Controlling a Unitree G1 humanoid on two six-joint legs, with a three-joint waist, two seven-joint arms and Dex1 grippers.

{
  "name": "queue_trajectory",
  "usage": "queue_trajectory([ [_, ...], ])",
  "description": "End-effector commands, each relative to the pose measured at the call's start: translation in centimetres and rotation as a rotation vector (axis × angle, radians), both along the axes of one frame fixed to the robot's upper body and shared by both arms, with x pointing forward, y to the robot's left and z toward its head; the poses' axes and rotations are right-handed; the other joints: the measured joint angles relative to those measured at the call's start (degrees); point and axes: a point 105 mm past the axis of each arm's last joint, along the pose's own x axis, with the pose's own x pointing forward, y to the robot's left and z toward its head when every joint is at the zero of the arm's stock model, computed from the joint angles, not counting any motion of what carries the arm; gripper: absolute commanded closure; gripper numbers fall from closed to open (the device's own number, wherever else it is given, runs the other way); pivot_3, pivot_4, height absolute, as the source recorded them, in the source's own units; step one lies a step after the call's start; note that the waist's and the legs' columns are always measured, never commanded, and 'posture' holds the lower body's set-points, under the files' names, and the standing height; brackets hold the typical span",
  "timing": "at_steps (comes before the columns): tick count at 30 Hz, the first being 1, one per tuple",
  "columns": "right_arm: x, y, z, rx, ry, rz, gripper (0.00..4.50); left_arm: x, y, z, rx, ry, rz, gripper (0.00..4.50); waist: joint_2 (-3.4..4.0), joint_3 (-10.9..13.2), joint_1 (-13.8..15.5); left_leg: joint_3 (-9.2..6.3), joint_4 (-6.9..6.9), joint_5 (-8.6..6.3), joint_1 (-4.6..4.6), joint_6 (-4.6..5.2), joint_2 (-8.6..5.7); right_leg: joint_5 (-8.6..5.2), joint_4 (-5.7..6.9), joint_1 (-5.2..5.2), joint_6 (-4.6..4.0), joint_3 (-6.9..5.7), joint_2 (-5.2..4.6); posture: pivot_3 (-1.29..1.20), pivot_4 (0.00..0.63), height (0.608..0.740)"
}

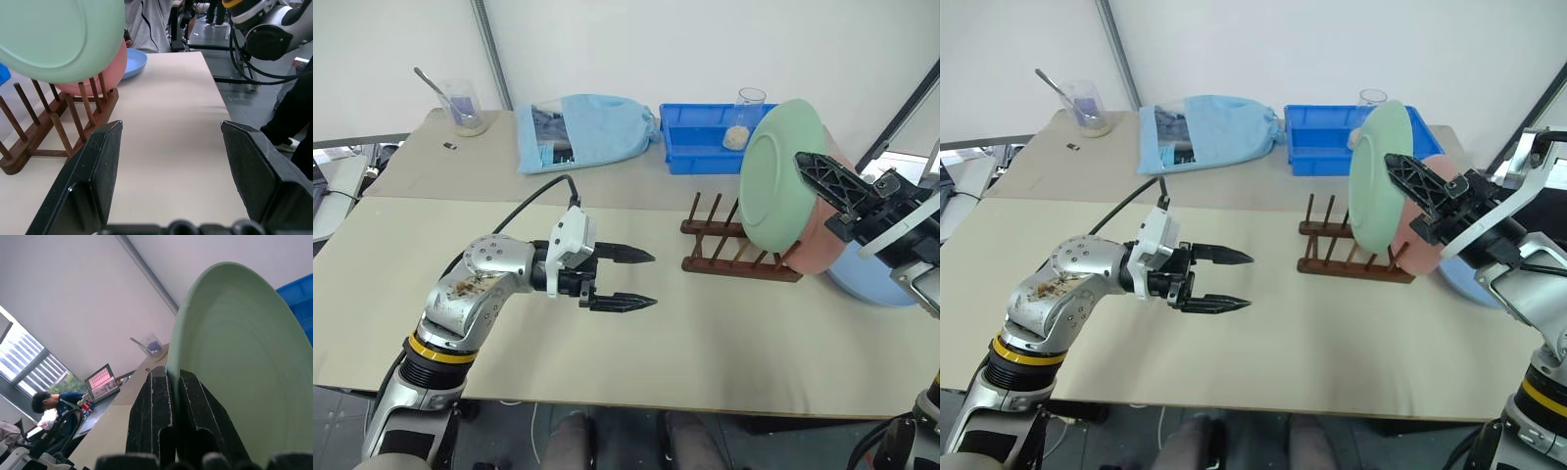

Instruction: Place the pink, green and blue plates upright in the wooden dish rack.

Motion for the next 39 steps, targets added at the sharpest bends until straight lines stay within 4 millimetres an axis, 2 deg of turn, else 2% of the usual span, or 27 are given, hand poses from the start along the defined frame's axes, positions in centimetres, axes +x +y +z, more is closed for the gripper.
queue_trajectory([
  [1, -0.1, -0.3, 1.0, -0.008, -0.045, -0.021, 4.46, -0.1, -0.1, 1.1, -0.023, -0.04, -0.012, 1.06, 0.0, 0.0, -0.01, 0.01, 0.0, 0.0, 0.0, 0.0, -0.01, 0.0, 0.0, 0.0, 0.0, 0.01, -0.01, 0.0, 0.15, 0.696],
  [11, 1.1, -1.4, 0.6, -0.01, -0.016, -0.046, 4.46, -0.1, 0.1, 1.3, -0.038, -0.036, -0.002, 1.06, 0.0, 0.0, 0.0, 0.01, 0.0, 0.0, 0.01, 0.0, 0.01, -0.06, 0.0, -0.01, -0.11, 0.01, 0.01, 0.0, 0.15, 0.696],
  [22, 3.7, -2.5, -0.3, -0.073, 0.089, -0.077, 4.46, 0.1, 0.1, 1.3, -0.044, -0.042, 0.004, 1.06, -0.01, 0.01, 0.05, 0.05, -0.01, 0.0, 0.0, 0.0, 0.0, -0.06, -0.02, -0.01, -0.11, 0.04, 0.01, 0.0, 0.15, 0.696],
  [30, 4.5, -2.9, 0.5, -0.124, 0.043, -0.146, 1.61, 0.0, 0.1, 1.2, -0.043, -0.043, 0.006, 1.06, -0.01, 0.01, 0.11, 0.05, -0.01, 0.0, -0.05, 0.0, -0.01, -0.04, -0.07, -0.04, -0.08, 0.04, 0.0, 0.0, 0.15, 0.696],
  [34, 4.6, -3.3, 2.2, -0.181, -0.04, -0.194, 0.25, 0.1, 0.0, 1.3, -0.045, -0.044, 0.002, 1.06, -0.01, 0.01, 0.06, 0.05, -0.01, 0.0, -0.05, 0.0, -0.01, -0.04, -0.06, -0.05, -0.08, 0.04, 0.0, 0.0, 0.15, 0.696],
  [35, 4.5, -3.3, 2.8, -0.205, -0.073, -0.202, 0.01, 0.1, -0.1, 1.3, -0.045, -0.044, 0.001, 1.06, 0.0, 0.0, 0.04, 0.06, 0.0, 0.0, -0.05, 0.0, -0.01, -0.04, -0.06, -0.05, -0.08, 0.05, 0.0, 0.0, 0.15, 0.696],
  [39, 3.4, -3.7, 5.7, -0.338, -0.214, -0.218, 0.01, 0.0, -0.3, 1.3, -0.047, -0.044, -0.01, 1.06, 0.01, 0.01, 0.1, 0.07, -0.02, 0.0, -0.06, 0.0, -0.01, -0.05, -0.05, -0.1, -0.09, 0.05, 0.0, 0.0, 0.15, 0.696],
])
